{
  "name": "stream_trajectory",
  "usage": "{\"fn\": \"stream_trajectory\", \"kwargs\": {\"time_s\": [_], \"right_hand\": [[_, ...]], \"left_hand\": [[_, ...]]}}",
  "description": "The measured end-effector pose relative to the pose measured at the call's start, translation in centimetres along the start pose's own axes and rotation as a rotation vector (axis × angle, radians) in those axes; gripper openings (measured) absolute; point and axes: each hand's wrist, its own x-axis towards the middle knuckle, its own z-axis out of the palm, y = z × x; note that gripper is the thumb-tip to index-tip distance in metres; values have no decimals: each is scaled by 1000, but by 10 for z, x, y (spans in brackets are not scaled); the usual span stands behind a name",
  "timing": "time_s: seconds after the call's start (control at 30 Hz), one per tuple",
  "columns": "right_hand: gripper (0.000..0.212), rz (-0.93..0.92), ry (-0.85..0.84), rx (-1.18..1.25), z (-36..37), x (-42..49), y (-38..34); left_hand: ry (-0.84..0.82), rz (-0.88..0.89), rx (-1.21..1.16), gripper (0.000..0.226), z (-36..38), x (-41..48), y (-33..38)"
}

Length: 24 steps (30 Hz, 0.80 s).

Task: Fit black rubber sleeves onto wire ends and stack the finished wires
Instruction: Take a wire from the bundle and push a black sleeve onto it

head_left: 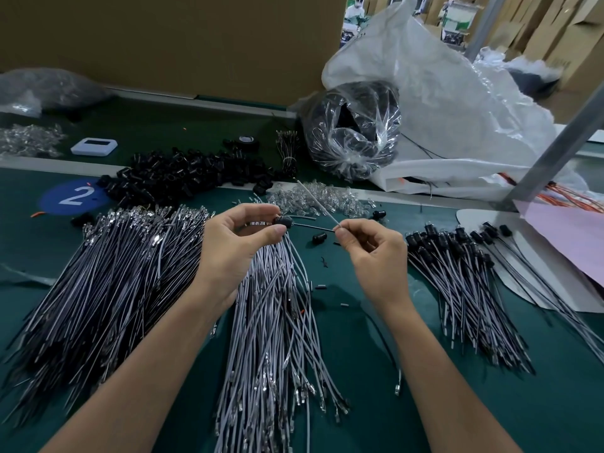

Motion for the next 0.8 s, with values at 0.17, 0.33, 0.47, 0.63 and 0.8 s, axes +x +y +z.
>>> {"fn": "stream_trajectory", "kwargs": {"time_s": [0.17, 0.33, 0.47, 0.63, 0.8], "right_hand": [[20, 3, -33, -3, 2, -1, -1], [26, -14, -70, -9, 7, -4, -2], [18, -24, -83, -4, 9, -5, -3], [15, -36, -109, 7, 12, -7, -3], [14, -52, -118, 11, 13, -7, -3]], "left_hand": [[-13, -8, -7, 29, 3, 0, -3], [-67, -11, 14, 25, 10, -2, -9], [-59, -69, -177, 23, 12, -2, -10], [-15, -153, -371, 17, 13, -1, -11], [-16, -245, -496, 15, 11, 0, -9]]}}
